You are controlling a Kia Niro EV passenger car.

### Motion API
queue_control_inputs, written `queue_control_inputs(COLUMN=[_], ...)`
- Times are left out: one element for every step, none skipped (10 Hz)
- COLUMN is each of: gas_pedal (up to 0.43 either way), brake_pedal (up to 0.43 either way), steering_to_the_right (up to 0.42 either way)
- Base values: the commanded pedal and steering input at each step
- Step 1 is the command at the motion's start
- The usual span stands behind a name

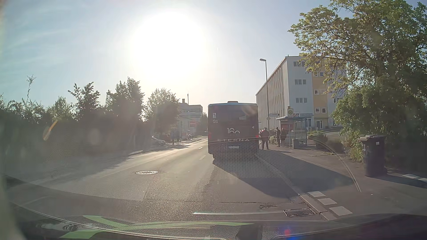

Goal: Follow the waypoints while adhering to traffic rules and regulations

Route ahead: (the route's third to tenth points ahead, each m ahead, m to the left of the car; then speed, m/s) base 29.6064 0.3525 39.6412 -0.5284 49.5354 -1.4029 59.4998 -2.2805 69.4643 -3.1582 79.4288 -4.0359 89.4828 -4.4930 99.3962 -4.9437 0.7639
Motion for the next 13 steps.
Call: queue_control_inputs(gas_pedal=[0.0,0.0,0.0,0.0,0.0,0.0,0.0,0.0,0.0,0.0,0.0,0.0,0.0], brake_pedal=[0.073,0.073,0.073,0.073,0.073,0.073,0.079,0.091,0.091,0.085,0.079,0.079,0.073], steering_to_the_right=[-0.005,-0.005,-0.006,-0.005,-0.005,-0.005,-0.003,0.001,0.004,0.004,0.004,0.004,0.003])
